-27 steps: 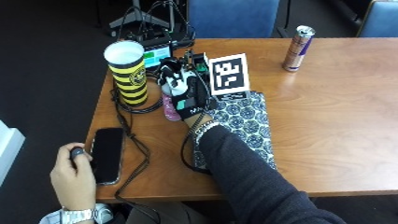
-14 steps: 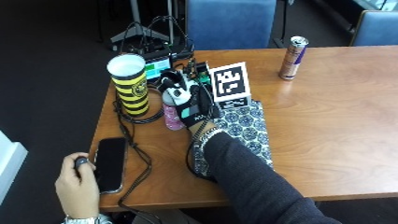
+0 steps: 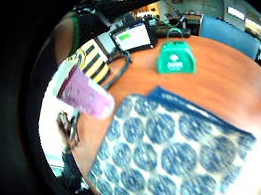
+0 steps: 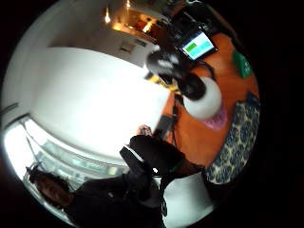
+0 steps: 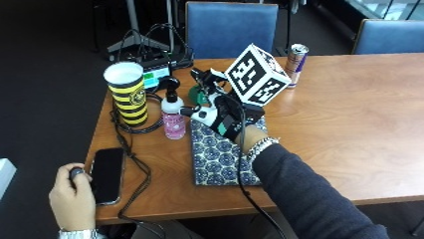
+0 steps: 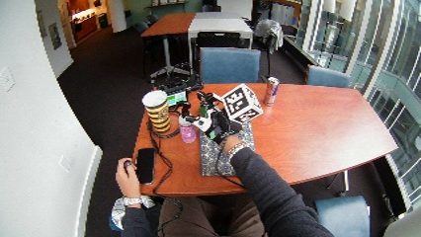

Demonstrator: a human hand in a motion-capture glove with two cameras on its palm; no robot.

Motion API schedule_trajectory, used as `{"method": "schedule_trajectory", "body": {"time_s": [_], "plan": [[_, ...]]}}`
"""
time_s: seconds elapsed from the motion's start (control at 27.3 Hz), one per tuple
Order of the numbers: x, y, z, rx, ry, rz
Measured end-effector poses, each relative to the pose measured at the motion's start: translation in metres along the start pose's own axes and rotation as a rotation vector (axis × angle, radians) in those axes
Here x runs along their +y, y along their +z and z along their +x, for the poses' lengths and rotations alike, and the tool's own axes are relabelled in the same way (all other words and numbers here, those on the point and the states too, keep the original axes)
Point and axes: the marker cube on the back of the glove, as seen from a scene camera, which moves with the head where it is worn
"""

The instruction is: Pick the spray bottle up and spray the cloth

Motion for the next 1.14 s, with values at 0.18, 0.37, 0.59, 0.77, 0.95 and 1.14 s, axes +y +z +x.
{"method": "schedule_trajectory", "body": {"time_s": [0.18,0.37,0.59,0.77,0.95,1.14], "plan": [[0.025,-0.016,-0.002,0.186,-0.059,-0.144],[0.063,-0.033,-0.007,0.343,-0.102,-0.326],[0.108,-0.048,-0.018,0.445,-0.170,-0.388],[0.142,-0.055,-0.023,0.418,-0.198,-0.393],[0.170,-0.059,-0.025,0.387,-0.193,-0.389],[0.183,-0.062,-0.029,0.388,-0.192,-0.397]]}}
